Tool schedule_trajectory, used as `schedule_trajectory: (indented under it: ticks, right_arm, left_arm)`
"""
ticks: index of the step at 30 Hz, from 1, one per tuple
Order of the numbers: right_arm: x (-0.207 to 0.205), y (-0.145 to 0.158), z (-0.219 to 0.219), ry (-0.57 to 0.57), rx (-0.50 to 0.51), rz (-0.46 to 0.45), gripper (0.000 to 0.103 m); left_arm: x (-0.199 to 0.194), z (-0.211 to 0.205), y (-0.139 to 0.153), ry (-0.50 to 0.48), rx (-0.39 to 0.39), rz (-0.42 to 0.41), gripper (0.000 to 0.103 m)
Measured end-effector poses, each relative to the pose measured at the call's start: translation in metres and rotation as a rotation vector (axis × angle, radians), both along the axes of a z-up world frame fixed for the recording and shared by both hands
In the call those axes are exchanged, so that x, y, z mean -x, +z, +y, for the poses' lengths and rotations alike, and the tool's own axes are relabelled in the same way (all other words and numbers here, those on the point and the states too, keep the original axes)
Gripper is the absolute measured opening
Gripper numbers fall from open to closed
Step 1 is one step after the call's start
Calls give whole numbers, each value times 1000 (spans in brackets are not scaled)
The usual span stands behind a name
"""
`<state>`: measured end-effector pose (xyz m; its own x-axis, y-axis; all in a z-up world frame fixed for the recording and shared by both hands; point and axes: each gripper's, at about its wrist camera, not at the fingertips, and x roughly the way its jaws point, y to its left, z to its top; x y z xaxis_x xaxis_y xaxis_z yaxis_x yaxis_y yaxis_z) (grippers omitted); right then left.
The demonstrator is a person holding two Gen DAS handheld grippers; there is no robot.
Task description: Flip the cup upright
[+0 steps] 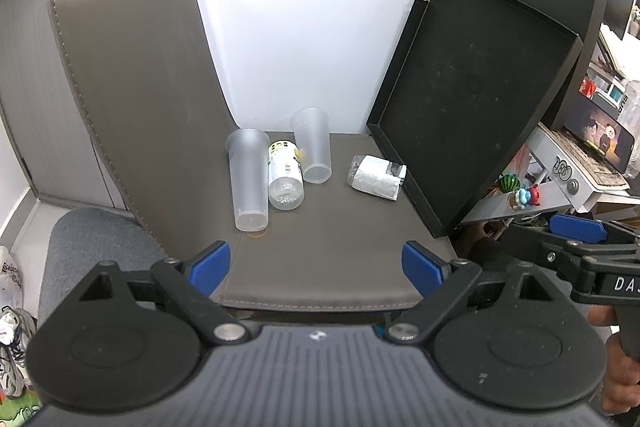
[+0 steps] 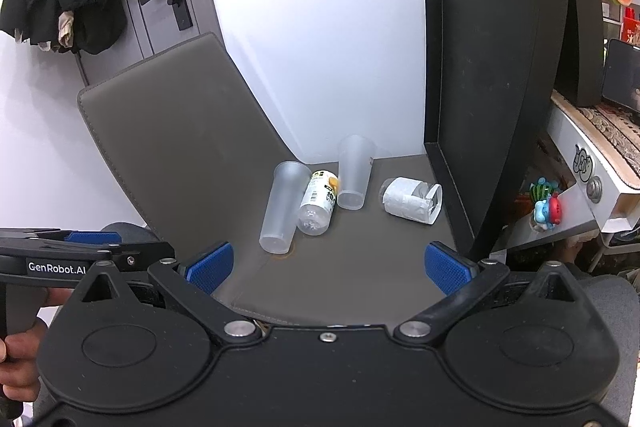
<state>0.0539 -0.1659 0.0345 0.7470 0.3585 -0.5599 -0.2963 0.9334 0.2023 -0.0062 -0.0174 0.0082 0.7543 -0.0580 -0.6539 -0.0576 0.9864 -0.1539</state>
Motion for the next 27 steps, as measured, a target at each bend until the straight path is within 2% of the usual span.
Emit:
schedule_trajectory:
  ticks: [27]
  right_arm:
    - [-8, -4, 5, 7, -1, 14, 103]
  left_arm:
    - [-10, 9, -2, 17, 15, 7, 92]
